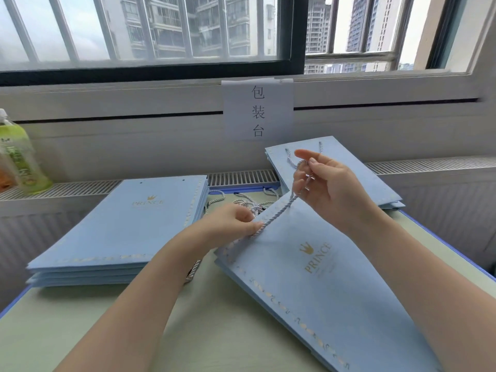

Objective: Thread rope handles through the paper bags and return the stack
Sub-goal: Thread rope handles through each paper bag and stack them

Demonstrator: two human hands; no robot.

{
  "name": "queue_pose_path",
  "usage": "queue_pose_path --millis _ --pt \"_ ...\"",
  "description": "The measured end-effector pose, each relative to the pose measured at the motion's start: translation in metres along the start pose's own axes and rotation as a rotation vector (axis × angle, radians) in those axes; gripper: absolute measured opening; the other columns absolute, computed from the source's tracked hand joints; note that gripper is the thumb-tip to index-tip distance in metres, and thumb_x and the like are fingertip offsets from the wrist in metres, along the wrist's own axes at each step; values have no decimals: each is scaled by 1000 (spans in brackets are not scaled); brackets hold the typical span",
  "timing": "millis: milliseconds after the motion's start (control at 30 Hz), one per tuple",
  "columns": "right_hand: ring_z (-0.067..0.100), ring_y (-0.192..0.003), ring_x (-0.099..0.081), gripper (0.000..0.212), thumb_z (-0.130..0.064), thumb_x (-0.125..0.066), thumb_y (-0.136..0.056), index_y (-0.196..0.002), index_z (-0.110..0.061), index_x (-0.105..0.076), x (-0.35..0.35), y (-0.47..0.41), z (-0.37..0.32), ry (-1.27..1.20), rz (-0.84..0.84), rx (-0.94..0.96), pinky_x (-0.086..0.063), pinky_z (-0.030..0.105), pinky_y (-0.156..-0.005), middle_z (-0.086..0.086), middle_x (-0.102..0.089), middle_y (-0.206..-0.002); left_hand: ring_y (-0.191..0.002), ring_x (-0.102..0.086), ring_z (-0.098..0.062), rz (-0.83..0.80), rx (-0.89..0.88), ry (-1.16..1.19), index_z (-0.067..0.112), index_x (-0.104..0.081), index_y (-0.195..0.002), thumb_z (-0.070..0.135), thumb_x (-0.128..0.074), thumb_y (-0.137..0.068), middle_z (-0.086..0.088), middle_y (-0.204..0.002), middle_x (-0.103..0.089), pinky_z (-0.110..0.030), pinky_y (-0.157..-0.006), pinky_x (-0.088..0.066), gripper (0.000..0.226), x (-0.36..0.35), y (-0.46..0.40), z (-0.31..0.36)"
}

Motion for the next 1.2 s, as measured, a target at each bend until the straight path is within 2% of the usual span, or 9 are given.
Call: queue_pose_path --millis 267,433,533,700,833,867,1000,1133,1200 --pt "10 -65 -53 26 -3 -42 -95 -89 -16 -63 10 -2 -18 765 138 158 -49 22 -62 2 -57 -81 -44 -55 -17 102 116 597 13 -51 -71 10 -55 -90 -6 -64 -53 -19 -41 -46 20 37 13 -8" --pt "9 -89 -56 34 0 -37 -93 -95 -23 -62 -4 1 -9 1338 -11 231 -39 8 -68 -8 -60 -97 -62 -62 -21 168 137 896 3 -55 -113 0 -52 -89 -19 -100 -62 -22 -48 -54 24 55 12 -23" --pt "3 -88 -57 19 -17 -47 -97 -98 -22 -66 -20 10 1 1326 -199 167 -40 5 -67 -8 -64 -97 -80 -64 -25 91 148 1041 1 -52 -128 3 -59 -75 -19 -122 -62 -25 -56 -56 54 59 12 -30" --pt "5 -102 -61 22 -30 -51 -95 -105 -20 -68 -36 26 6 1161 -402 24 -46 18 -89 -6 -69 -106 -40 -51 -7 32 22 1451 2 -55 -84 1 -76 -34 -3 -64 -57 -11 -35 -40 54 67 15 -27" --pt "-6 -39 -53 30 -22 -92 -55 -47 -7 -66 -33 27 -11 885 -267 71 -37 3 -49 1 -59 -42 -29 -38 -1 97 36 1666 9 -58 -69 5 -60 -49 4 -50 -48 -9 -27 -25 21 71 18 -30" --pt "-4 -34 -49 32 -9 -81 -69 -42 -12 -64 -31 26 -12 850 -244 28 -34 6 -44 0 -54 -37 -28 -37 -1 135 35 1695 9 -58 -62 6 -54 -54 4 -48 -47 -9 -27 -24 10 73 19 -30" --pt "8 -58 -61 20 -27 -58 -83 -69 -29 -73 -30 25 -16 830 -320 52 -46 23 -58 -8 -68 -67 -32 -38 -1 283 64 1716 11 -56 -60 6 -49 -56 5 -50 -49 -8 -31 -23 9 76 22 -36" --pt "20 -106 -62 62 -74 -30 -81 -92 -31 -74 -26 17 -31 825 -207 219 -36 49 -101 -5 -71 -105 -36 -45 -3 415 26 1775 14 -56 -76 9 -45 -60 3 -53 -55 -8 -35 -31 20 79 23 -38" --pt "18 -108 -59 71 -84 -31 -74 -95 -30 -72 -23 14 -37 758 -148 305 -35 38 -105 -8 -68 -106 -38 -49 -3 442 -27 1862 13 -58 -80 8 -47 -60 3 -56 -58 -8 -37 -32 23 79 24 -37"
Point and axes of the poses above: each hand's wrist, its own y-axis away from the middle knuckle, its own x-axis out of the back of the hand, z = x × y, the point moved 7 cm from there along -y, towards the middle knuckle
